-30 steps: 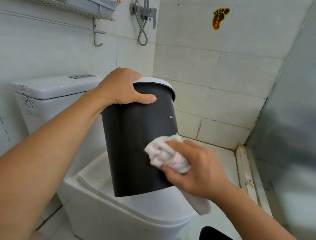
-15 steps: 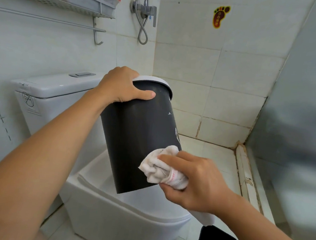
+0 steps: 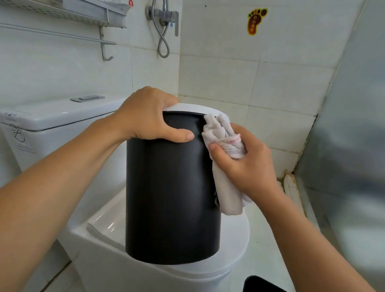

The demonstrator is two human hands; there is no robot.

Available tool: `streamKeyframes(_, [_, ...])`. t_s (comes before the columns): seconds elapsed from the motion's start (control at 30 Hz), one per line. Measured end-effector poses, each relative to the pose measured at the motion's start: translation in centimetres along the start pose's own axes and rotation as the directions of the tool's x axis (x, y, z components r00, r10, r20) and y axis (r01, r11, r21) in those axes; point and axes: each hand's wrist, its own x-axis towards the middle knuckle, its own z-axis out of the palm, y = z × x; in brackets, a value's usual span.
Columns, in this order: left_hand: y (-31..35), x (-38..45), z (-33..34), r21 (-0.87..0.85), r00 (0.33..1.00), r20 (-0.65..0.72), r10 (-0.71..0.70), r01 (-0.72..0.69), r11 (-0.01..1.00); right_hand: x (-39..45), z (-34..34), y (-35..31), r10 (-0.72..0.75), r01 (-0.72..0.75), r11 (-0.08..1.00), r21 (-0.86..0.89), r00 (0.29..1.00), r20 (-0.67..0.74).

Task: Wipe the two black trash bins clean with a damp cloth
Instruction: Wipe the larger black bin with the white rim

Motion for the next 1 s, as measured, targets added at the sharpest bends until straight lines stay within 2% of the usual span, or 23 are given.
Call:
streamKeyframes(0.07, [-0.3, 0.1, 0.0, -0.019, 1.000, -0.005, -0.014, 0.014, 1.000, -0.2, 0.1, -0.3, -0.013, 0.013, 1.000, -0.001, 1.000, 0.022])
streamKeyframes(0.13, [-1.0, 0.3, 0.1, -0.015, 0.998, -0.009, -0.058, 0.058, 0.998, -1.5, 0.4, -0.6, -0.100, 0.106, 0.993, -0.061, 0.991, 0.094])
streamKeyframes(0.27, [-2.8, 0.4, 0.1, -0.051, 0.985, -0.018, -0.170, 0.169, 0.984, -4.8, 1.2, -0.9, -0.330, 0.418, 0.889, -0.186, 0.868, 0.371])
streamKeyframes(0.33, [-3.3, 0.3, 0.0, -0.088, 0.984, -0.015, -0.179, 0.177, 0.980, -5.4, 1.3, -1.1, -0.372, 0.487, 0.847, -0.213, 0.829, 0.418])
streamKeyframes(0.37, [-3.3, 0.2, 0.0, -0.091, 0.984, -0.015, -0.178, 0.176, 0.980, -5.4, 1.2, -1.1, -0.377, 0.489, 0.843, -0.225, 0.834, 0.402])
streamKeyframes(0.5, [-2.3, 0.6, 0.3, -0.042, 0.991, -0.026, -0.133, 0.132, 0.990, -3.9, 1.5, -0.9, -0.283, 0.318, 0.928, -0.195, 0.941, 0.187])
streamKeyframes(0.6, [-0.9, 0.5, 0.3, -0.010, 0.999, -0.016, -0.038, 0.038, 0.999, -1.7, 1.4, -1.3, -0.164, 0.169, 0.976, -0.138, 0.985, 0.049])
streamKeyframes(0.8, [-0.2, -0.3, -0.1, -0.040, 1.000, -0.026, 0.010, -0.011, 0.999, -0.2, 0.4, -1.9, -0.086, 0.088, 0.995, -0.038, 0.996, 0.035])
streamKeyframes(0.93, [-1.3, -1.0, -0.5, -0.138, 0.999, 0.000, -0.040, 0.040, 0.990, 0.7, -0.1, 0.6, 0.144, -0.144, 0.990, -0.004, 0.990, 0.016])
streamKeyframes(1.0, [-1.3, -1.0, -0.5, -0.144, 0.999, 0.007, -0.047, 0.047, 0.988, 0.7, -0.2, 1.3, 0.208, -0.208, 0.978, 0.018, 0.978, 0.015])
